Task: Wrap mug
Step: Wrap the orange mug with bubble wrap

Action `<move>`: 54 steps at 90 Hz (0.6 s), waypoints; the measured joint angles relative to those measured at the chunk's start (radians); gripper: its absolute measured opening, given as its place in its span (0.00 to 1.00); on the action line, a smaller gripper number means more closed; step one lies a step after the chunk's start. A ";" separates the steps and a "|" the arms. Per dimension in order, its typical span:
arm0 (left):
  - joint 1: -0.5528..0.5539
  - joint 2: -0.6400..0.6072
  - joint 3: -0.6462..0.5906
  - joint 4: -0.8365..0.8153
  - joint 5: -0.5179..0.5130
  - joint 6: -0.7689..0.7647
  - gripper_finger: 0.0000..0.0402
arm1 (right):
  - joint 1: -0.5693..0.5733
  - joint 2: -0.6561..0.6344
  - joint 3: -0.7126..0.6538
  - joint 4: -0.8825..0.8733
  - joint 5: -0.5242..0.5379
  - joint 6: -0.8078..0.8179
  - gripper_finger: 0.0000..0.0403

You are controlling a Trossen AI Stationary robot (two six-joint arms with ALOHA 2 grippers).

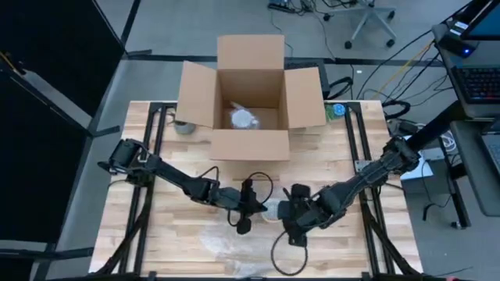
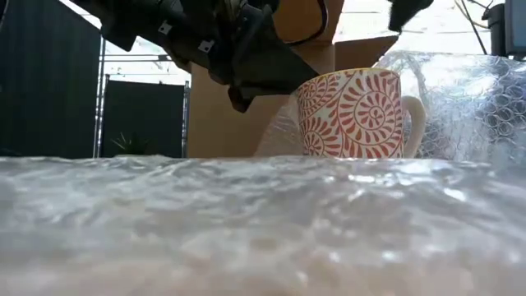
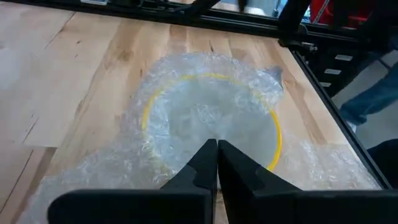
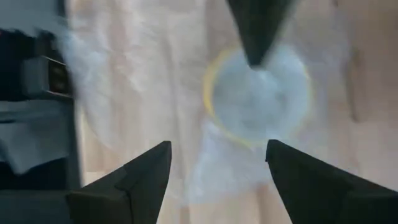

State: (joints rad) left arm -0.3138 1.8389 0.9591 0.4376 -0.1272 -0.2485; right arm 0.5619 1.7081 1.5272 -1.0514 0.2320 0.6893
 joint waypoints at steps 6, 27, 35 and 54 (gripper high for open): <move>0.000 0.000 0.000 0.001 0.000 0.000 0.00 | 0.013 0.009 -0.006 0.003 0.002 0.007 0.62; 0.000 0.000 0.000 0.001 -0.001 0.001 0.00 | -0.020 0.058 -0.022 0.054 0.072 -0.104 0.62; 0.000 0.000 0.000 0.002 -0.001 0.000 0.00 | -0.049 0.061 -0.022 0.098 0.050 -0.140 0.62; 0.000 0.000 -0.001 0.001 -0.004 0.001 0.00 | -0.072 0.101 -0.020 0.245 -0.006 -0.214 0.62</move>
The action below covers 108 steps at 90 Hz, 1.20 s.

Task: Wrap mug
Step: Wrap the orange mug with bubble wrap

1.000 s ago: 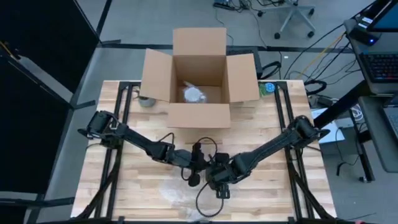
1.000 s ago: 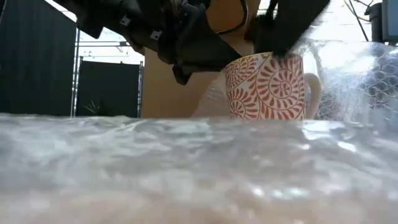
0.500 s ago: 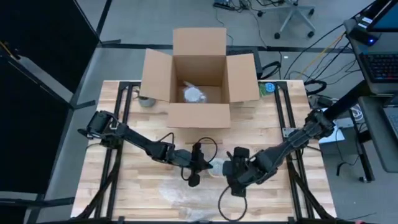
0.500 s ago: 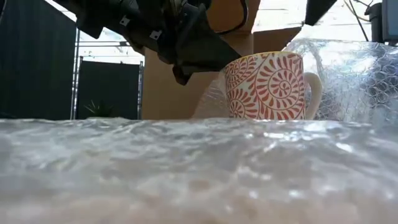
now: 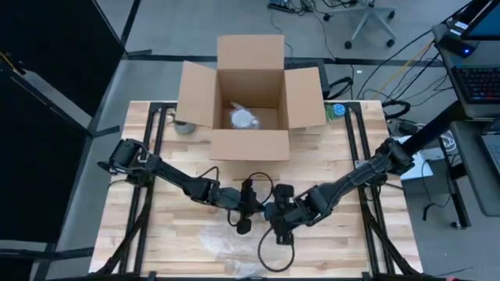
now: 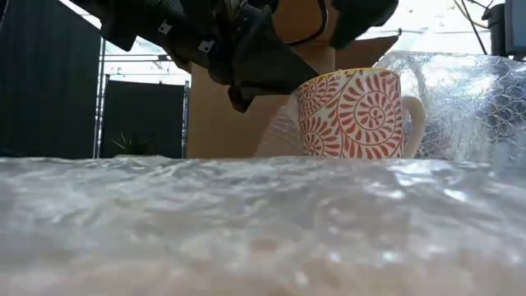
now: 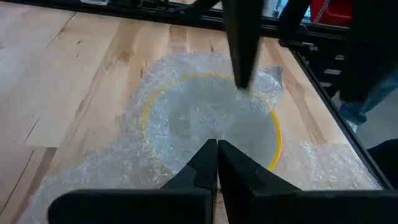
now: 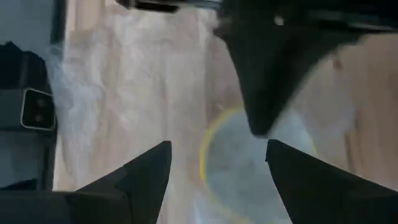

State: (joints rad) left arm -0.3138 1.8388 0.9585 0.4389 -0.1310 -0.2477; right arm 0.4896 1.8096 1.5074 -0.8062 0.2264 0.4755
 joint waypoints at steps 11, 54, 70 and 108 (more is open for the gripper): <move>0.000 0.000 0.000 0.001 0.000 0.001 0.00 | -0.008 0.070 0.000 -0.006 -0.026 -0.002 0.62; 0.000 0.000 -0.001 0.003 -0.002 0.000 0.00 | -0.036 0.241 0.008 0.008 -0.136 -0.031 0.62; 0.000 0.000 0.000 0.000 -0.002 -0.001 0.00 | -0.039 0.184 0.028 -0.024 -0.164 -0.017 0.62; 0.000 0.000 0.000 0.001 -0.002 -0.013 0.00 | 0.025 -0.045 0.048 -0.070 -0.084 0.097 0.62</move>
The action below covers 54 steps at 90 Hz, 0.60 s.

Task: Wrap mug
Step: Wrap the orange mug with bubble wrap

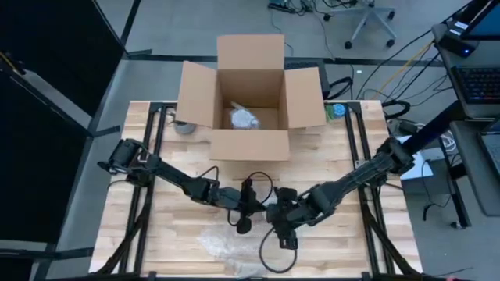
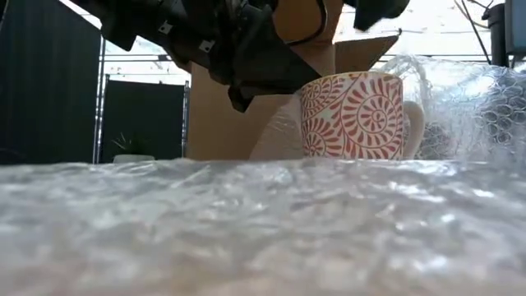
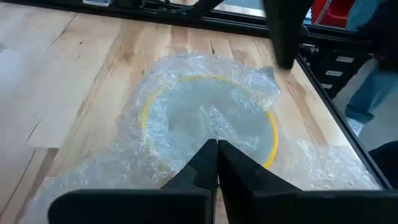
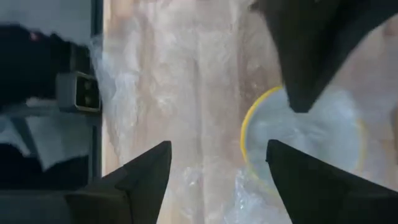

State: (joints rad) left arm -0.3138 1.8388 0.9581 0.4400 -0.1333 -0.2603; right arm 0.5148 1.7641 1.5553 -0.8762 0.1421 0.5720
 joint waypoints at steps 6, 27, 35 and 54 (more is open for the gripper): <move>0.000 0.000 0.000 0.000 0.001 -0.021 0.00 | 0.023 -0.003 0.000 0.000 0.058 0.019 0.62; 0.000 -0.004 0.000 -0.002 0.025 -0.022 0.00 | 0.074 0.016 0.000 0.009 0.128 0.068 0.62; 0.000 -0.006 0.000 -0.006 0.039 -0.019 0.00 | 0.081 0.027 0.000 0.010 0.151 0.072 0.62; -0.001 -0.008 0.000 -0.005 0.081 0.007 0.02 | 0.083 0.049 0.000 0.011 0.174 0.082 0.62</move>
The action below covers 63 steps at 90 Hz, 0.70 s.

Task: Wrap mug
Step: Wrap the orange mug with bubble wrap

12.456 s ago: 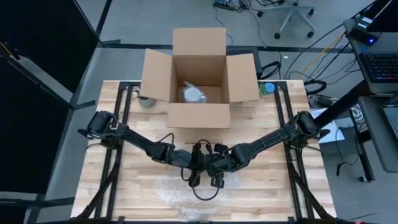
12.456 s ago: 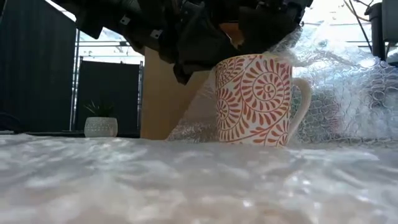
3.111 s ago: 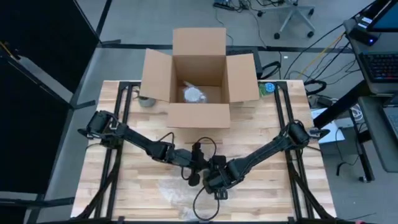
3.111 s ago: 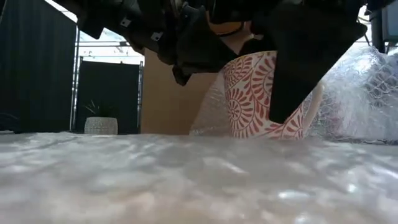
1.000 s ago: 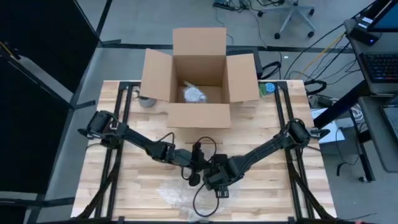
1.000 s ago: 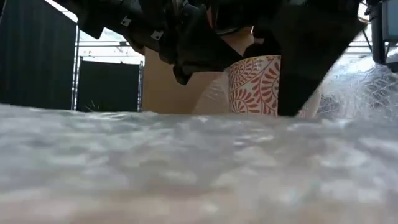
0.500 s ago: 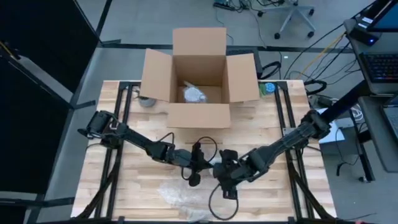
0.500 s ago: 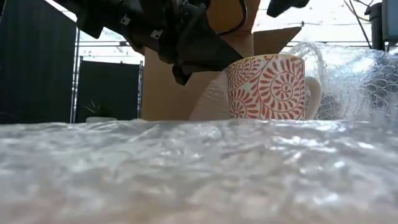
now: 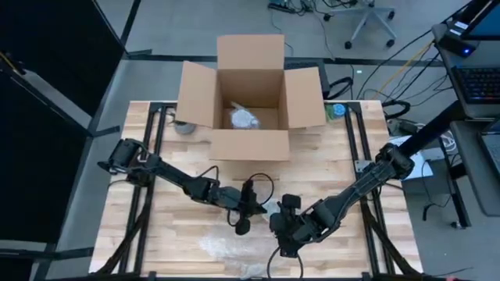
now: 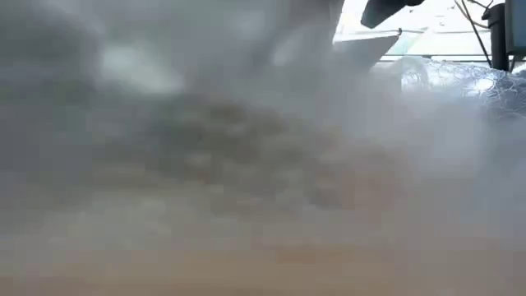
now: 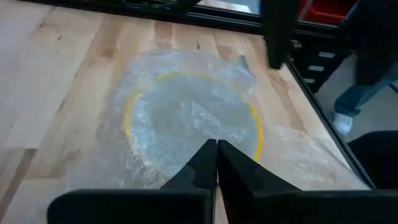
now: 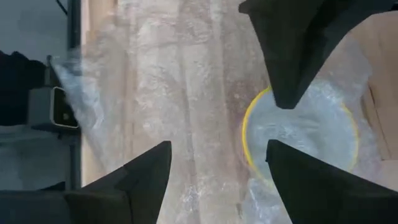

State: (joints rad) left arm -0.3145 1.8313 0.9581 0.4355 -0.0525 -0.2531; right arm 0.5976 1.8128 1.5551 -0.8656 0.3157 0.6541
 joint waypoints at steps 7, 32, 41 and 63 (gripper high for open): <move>0.000 -0.001 0.000 0.001 0.001 0.000 0.06 | 0.000 0.003 0.000 0.002 0.001 0.003 0.62; -0.001 -0.095 -0.003 -0.098 0.004 0.006 0.23 | 0.004 0.005 0.000 0.001 0.001 0.016 0.62; -0.002 -0.145 -0.003 -0.156 0.000 0.006 0.24 | 0.011 0.005 0.000 0.001 0.001 0.015 0.62; -0.052 -0.218 -0.002 -0.288 0.064 0.016 0.24 | 0.020 0.005 0.000 0.002 0.005 0.016 0.62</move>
State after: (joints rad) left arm -0.3663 1.6128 0.9565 0.1471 0.0116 -0.2369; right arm 0.6175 1.8179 1.5551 -0.8637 0.3204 0.6700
